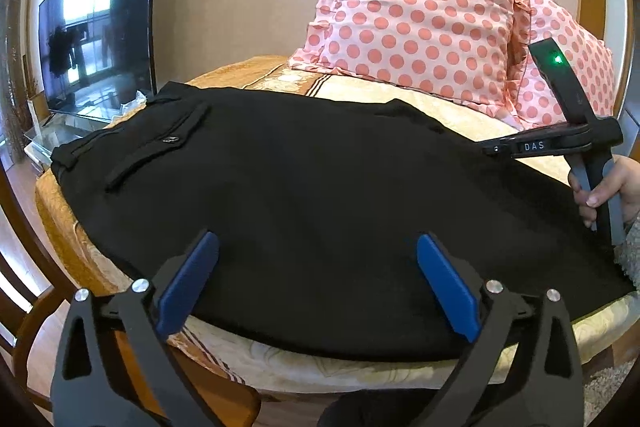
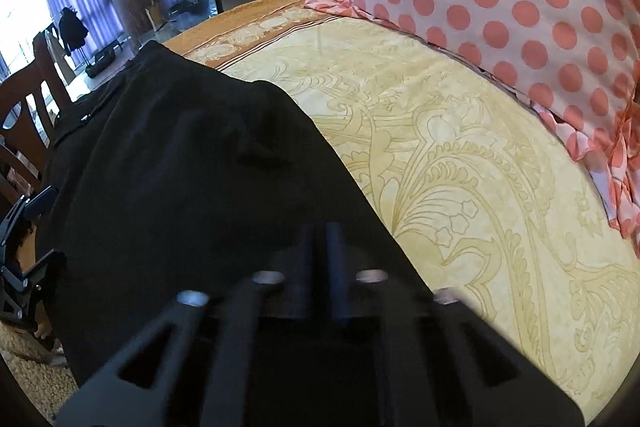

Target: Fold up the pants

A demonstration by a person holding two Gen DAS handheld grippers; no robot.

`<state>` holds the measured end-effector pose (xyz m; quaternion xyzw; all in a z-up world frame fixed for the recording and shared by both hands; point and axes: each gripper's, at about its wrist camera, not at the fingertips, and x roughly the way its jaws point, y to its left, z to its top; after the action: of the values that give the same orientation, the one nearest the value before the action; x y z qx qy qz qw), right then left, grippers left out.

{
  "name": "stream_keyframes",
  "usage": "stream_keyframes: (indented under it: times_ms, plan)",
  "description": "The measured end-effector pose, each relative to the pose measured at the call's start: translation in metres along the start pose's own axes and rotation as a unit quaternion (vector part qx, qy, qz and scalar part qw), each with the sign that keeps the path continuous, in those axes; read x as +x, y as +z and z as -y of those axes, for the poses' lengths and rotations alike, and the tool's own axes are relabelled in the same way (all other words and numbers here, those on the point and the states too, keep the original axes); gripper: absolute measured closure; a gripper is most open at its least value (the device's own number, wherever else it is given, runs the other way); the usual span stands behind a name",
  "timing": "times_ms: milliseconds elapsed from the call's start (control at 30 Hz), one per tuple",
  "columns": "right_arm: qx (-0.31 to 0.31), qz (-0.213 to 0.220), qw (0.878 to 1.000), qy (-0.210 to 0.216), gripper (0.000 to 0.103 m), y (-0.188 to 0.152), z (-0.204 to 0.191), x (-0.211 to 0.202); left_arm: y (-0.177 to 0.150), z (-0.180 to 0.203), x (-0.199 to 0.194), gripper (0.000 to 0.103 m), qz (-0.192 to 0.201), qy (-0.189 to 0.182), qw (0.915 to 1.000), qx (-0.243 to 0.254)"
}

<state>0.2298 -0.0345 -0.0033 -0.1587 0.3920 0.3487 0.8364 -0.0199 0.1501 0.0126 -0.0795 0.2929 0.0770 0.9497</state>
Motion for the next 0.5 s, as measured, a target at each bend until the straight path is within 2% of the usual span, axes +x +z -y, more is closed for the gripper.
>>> stream_keyframes:
  times_ms: [133,300,333,367,400,433,500]
  plan:
    - [0.011,0.022,0.999,-0.045,0.102,0.008,0.002,0.001,0.0,0.001,0.001,0.003,-0.001,0.002,1.0,0.001]
    - [0.034,0.017,0.997,-0.06,0.098,0.006,0.007,-0.001,0.001,0.002,0.002,0.003,-0.002,0.002,1.0,0.003]
    - [0.06,0.019,0.996,-0.058,0.082,0.002,0.015,-0.01,0.001,0.002,0.002,0.003,-0.002,0.003,1.0,0.004]
    - [0.108,0.037,0.992,-0.058,0.058,-0.009,0.03,-0.03,0.001,0.003,0.002,0.003,-0.002,0.003,1.0,0.004]
    - [0.133,0.052,0.988,-0.061,0.047,-0.017,0.04,-0.042,0.001,0.003,0.001,0.003,-0.002,0.003,1.0,0.004]
    - [0.164,0.078,0.981,-0.066,0.04,-0.031,0.052,-0.063,0.001,0.003,0.001,0.003,-0.001,0.003,1.0,0.004]
    - [0.225,0.127,0.961,-0.098,0.04,-0.073,0.079,-0.109,0.001,0.002,0.0,0.003,0.001,-0.001,1.0,0.0]
